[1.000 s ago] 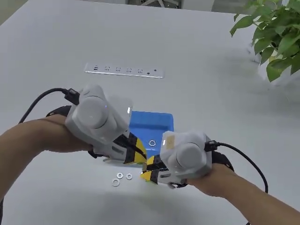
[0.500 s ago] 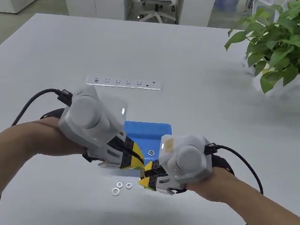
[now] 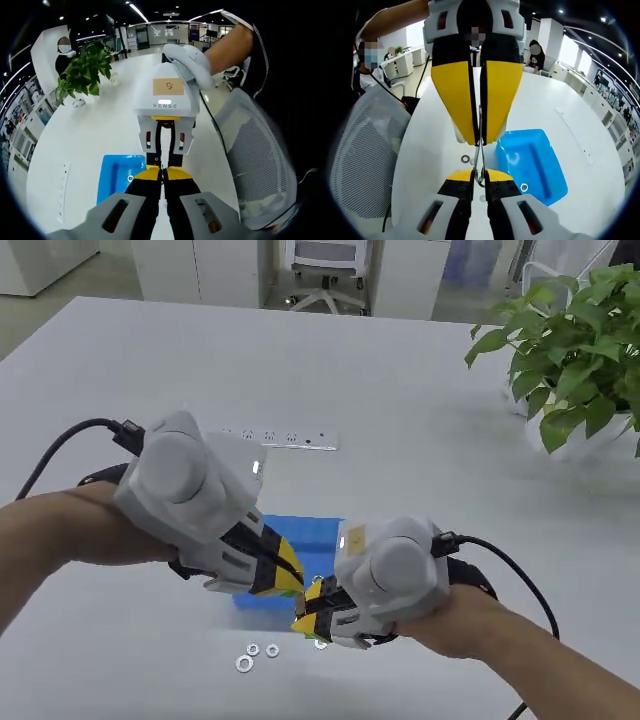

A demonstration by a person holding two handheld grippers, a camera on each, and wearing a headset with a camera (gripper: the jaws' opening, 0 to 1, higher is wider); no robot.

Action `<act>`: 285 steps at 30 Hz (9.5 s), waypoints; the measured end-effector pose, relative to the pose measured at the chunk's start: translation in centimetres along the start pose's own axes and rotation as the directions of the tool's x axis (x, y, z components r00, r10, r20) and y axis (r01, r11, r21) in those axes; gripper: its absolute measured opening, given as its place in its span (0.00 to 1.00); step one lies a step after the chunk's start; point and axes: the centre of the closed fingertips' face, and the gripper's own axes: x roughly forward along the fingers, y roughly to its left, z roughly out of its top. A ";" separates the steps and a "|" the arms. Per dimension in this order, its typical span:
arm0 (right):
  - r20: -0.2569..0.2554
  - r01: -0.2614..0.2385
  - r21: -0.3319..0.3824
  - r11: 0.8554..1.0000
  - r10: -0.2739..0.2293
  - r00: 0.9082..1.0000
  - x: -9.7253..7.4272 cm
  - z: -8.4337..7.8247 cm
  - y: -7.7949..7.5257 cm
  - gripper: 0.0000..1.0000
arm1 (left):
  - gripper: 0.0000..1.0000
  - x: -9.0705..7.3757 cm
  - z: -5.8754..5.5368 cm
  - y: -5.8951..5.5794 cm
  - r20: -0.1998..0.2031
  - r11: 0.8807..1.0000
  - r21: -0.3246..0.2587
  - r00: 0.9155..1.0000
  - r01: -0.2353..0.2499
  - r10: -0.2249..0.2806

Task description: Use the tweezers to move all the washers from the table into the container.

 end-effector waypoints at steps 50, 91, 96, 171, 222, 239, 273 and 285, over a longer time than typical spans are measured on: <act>0.001 0.010 0.032 0.999 -0.010 1.000 2.2 -2.1 -7.8 0.10 | 0.06 2.3 -2.1 7.7 -0.002 0.999 -0.007 0.999 -0.040 0.040; -0.013 -0.018 0.024 1.000 0.018 1.000 5.3 -4.2 -9.5 0.13 | 0.06 4.5 -5.1 9.6 -0.019 0.998 -0.044 0.999 -0.038 0.037; -0.011 -0.026 0.020 0.999 0.026 1.000 5.3 -4.0 -9.3 0.13 | 0.06 4.3 -5.2 9.5 -0.025 0.998 -0.042 0.999 -0.038 0.037; -0.012 0.012 -0.001 1.000 -0.012 1.000 0.8 -3.5 -1.9 0.13 | 0.06 3.5 -0.7 1.7 -0.023 1.000 0.022 1.000 0.020 -0.020; -0.026 -0.024 0.050 0.998 0.025 0.999 3.1 -6.4 0.1 0.12 | 0.06 6.1 -3.0 0.2 -0.028 0.997 -0.036 0.997 0.072 -0.073; -0.034 -0.033 0.050 0.998 0.035 0.999 3.1 -6.4 0.2 0.10 | 0.06 6.1 -3.1 0.1 -0.032 0.996 -0.038 0.997 0.075 -0.076; -0.011 -0.011 0.017 1.000 0.011 1.000 0.8 -2.6 -0.6 0.10 | 0.06 2.2 -0.7 0.6 -0.014 0.999 -0.017 0.999 0.033 -0.033; -0.008 0.016 -0.019 1.000 -0.016 1.000 -0.3 -1.1 -2.7 0.10 | 0.06 0.9 0.5 2.4 0.001 1.000 0.002 1.000 -0.006 0.006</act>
